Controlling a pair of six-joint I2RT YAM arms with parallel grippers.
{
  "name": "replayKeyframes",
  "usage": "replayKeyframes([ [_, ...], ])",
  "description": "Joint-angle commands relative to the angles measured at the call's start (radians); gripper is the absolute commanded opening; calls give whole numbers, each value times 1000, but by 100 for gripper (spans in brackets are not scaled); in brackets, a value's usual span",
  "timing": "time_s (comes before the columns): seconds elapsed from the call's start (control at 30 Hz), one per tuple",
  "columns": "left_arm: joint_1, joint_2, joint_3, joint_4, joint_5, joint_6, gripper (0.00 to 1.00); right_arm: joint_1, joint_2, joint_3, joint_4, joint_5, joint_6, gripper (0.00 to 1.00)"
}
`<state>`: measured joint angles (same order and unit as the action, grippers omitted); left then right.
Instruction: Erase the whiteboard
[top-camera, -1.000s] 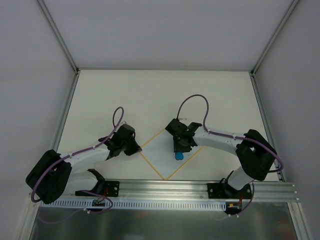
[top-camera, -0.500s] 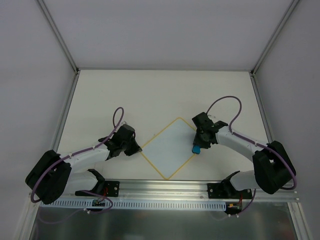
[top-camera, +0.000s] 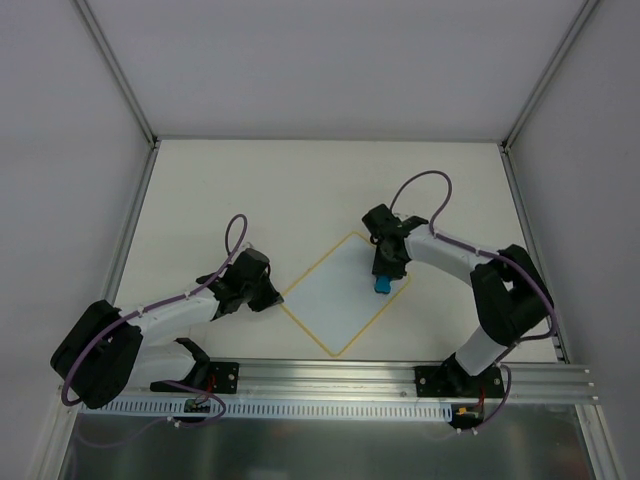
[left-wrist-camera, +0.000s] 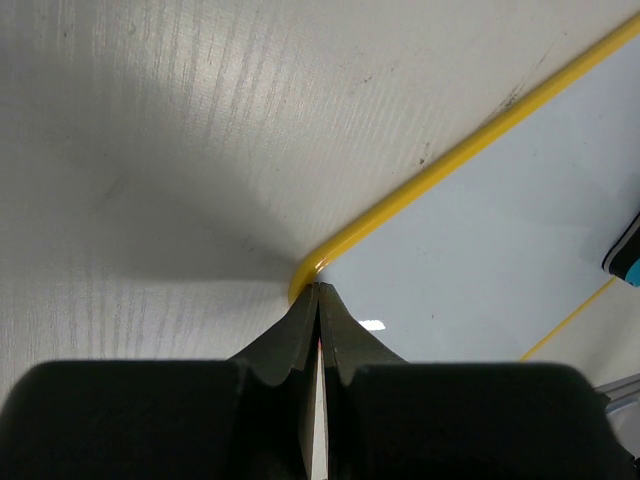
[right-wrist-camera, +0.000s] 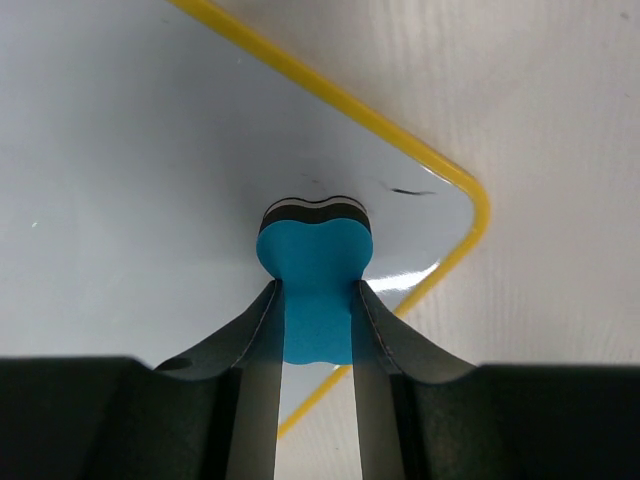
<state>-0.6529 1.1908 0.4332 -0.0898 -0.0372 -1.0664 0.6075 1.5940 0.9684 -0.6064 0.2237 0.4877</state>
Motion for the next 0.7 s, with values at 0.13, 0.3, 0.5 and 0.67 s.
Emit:
replayKeyframes([
  [0.13,7,-3,-22,-60,-36,3,0,29,175,171,-10,-15,-5,0],
  [0.3,7,-7,-28,-60,-43,-12,0,-26,126,99,-7,5,-17,0],
  [0.5,7,-14,-40,-62,-53,-40,0,-164,-6,-32,-7,13,-60,0],
  [0.67,9,-31,-50,-62,-63,-47,0,-251,-62,-71,-7,2,-96,0],
])
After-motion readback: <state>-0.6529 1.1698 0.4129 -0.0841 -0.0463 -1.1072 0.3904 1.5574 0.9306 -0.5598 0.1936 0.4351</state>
